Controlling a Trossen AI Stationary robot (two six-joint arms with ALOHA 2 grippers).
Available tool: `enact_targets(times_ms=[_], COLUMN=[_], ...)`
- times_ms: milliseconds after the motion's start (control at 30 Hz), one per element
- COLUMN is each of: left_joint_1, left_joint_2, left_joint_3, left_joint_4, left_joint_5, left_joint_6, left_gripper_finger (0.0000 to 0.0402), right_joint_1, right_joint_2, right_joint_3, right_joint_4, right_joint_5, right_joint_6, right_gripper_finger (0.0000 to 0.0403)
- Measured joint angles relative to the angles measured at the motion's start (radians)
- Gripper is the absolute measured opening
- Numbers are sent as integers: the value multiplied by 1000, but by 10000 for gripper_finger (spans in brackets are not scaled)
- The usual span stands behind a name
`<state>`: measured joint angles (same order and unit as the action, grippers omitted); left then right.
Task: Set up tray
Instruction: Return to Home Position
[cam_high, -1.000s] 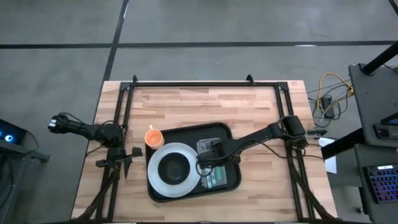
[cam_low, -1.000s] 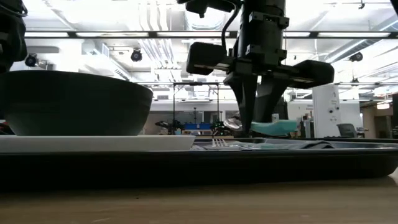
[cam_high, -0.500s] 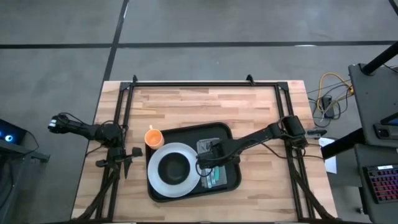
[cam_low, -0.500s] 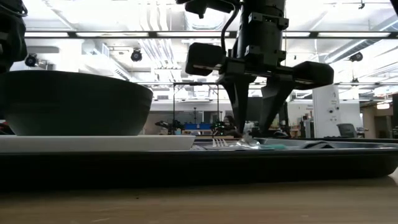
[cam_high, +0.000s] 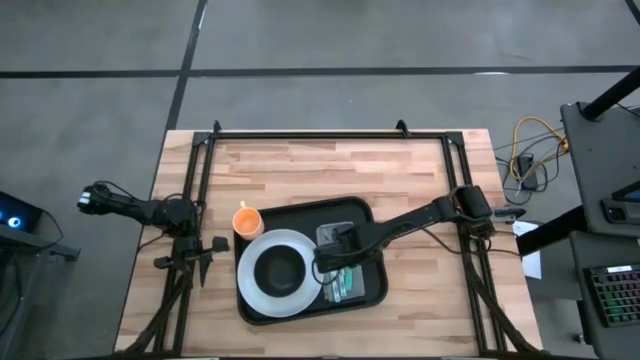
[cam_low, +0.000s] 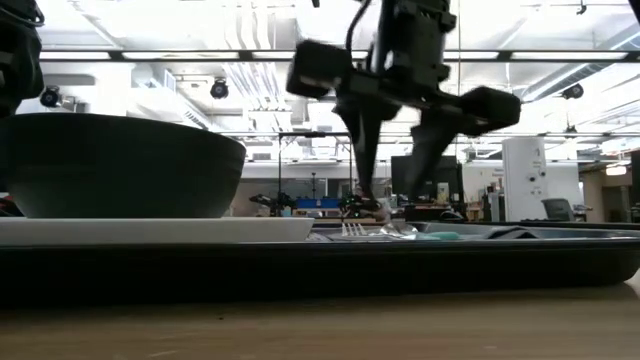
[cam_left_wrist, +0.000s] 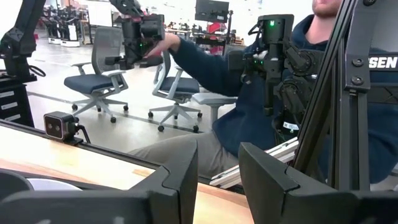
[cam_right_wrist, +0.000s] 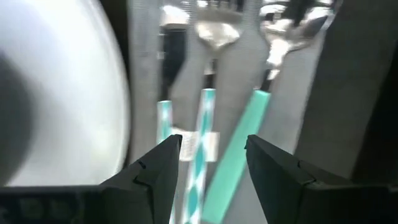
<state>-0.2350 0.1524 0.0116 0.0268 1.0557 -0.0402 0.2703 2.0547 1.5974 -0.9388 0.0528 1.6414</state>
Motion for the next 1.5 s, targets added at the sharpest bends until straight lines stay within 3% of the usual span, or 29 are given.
enact_targets(times_ms=[333, 633, 733, 833, 1000, 1233, 1500], left_joint_1=[0, 0, 0, 0, 0, 0, 0], left_joint_2=[0, 0, 0, 0, 0, 0, 0], left_joint_3=[0, 0, 0, 0, 0, 0, 0], left_joint_4=[0, 0, 0, 0, 0, 0, 0], left_joint_5=[0, 0, 0, 0, 0, 0, 0], left_joint_6=[0, 0, 0, 0, 0, 0, 0], left_gripper_finger=[98, 98, 98, 98, 98, 98, 98], right_joint_1=[-2, -8, -1, 2, 1, 1, -2], right_joint_2=[-3, -4, -5, -5, -4, -4, -4], right_joint_3=[87, 182, 198, 185, 166, 151, 150], right_joint_4=[28, 57, 96, 178, 267, 303, 325], right_joint_5=[25, 65, 149, 221, 235, 238, 238], right_joint_6=[-70, -658, -930, -1082, -1363, -1521, -1570], right_gripper_finger=[176, 171, 173, 172, 167, 165, 159])
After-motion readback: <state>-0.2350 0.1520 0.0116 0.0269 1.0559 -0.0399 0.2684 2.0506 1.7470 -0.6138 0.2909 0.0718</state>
